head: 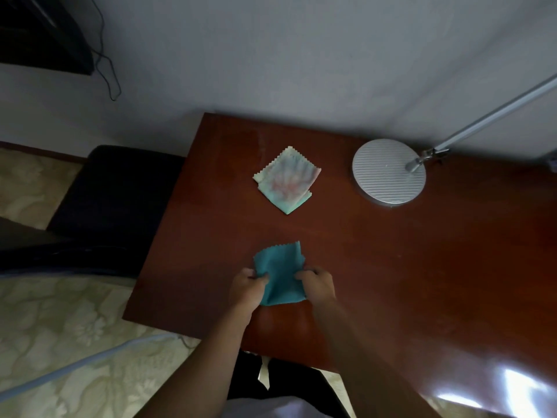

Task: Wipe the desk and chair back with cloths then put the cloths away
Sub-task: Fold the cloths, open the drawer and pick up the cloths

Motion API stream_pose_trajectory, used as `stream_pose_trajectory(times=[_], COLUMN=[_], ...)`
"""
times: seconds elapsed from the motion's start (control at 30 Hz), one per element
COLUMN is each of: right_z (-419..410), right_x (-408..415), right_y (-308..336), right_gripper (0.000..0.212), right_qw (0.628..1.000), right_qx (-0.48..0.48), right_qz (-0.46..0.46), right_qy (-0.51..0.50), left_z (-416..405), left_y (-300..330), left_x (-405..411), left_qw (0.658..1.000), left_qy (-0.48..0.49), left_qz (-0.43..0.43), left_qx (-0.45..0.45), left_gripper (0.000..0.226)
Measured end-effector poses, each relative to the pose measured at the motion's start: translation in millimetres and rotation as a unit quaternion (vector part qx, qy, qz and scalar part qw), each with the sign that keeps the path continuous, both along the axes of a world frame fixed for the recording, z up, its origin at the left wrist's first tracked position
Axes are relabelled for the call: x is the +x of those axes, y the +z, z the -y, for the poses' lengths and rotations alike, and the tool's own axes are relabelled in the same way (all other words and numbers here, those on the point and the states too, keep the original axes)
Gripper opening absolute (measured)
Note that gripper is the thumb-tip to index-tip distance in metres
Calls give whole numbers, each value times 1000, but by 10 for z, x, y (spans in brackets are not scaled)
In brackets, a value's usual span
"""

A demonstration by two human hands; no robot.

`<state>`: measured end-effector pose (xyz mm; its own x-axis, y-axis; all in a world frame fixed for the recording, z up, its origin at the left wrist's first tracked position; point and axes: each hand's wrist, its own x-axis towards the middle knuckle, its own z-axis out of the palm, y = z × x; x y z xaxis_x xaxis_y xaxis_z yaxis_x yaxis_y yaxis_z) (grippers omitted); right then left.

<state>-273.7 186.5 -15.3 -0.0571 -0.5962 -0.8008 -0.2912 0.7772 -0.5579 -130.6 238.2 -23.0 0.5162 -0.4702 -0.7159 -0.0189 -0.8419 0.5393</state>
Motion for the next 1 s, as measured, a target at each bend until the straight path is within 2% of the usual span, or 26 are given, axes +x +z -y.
stream_pose_trajectory(times=[0.1, 0.23, 0.5, 0.57, 0.63, 0.73, 0.83, 0.93, 1.0], right_z=[88, 293, 923, 1071, 1179, 1245, 1272, 1291, 1301], right_x=[183, 491, 1235, 1399, 1443, 1329, 1158, 1037, 1012], right_y=[80, 183, 267, 241, 219, 165, 91, 21, -15], right_gripper=[4, 9, 21, 17, 3, 16, 27, 29, 28], right_qw=[1000, 998, 986, 984, 985, 985, 983, 978, 978], right_qx=[-15, -51, -129, -135, -128, -100, -70, -58, -57], right_qz=[21, 27, -7, -32, -79, -136, -169, -198, -201], right_qy=[0, 32, 104, 111, 89, 41, 12, -16, -14], left_z=[93, 344, 1050, 1212, 1339, 1485, 1693, 1977, 2149], left_y=[75, 190, 332, 316, 286, 258, 236, 212, 184], left_x=[140, 529, 1510, 1722, 1882, 2017, 1981, 1735, 1528], left_qw=[999, 997, 992, 989, 987, 974, 941, 902, 888], left_qy=[30, 33, -30, -53, -94, -168, -246, -336, -392], left_qz=[11, 32, 36, 44, 74, 137, 213, 206, 170], left_qx=[-22, -63, -120, -128, -111, -59, -97, -174, -171], left_gripper=[16, 19, 22, 21, 23, 37, 41, 38, 36])
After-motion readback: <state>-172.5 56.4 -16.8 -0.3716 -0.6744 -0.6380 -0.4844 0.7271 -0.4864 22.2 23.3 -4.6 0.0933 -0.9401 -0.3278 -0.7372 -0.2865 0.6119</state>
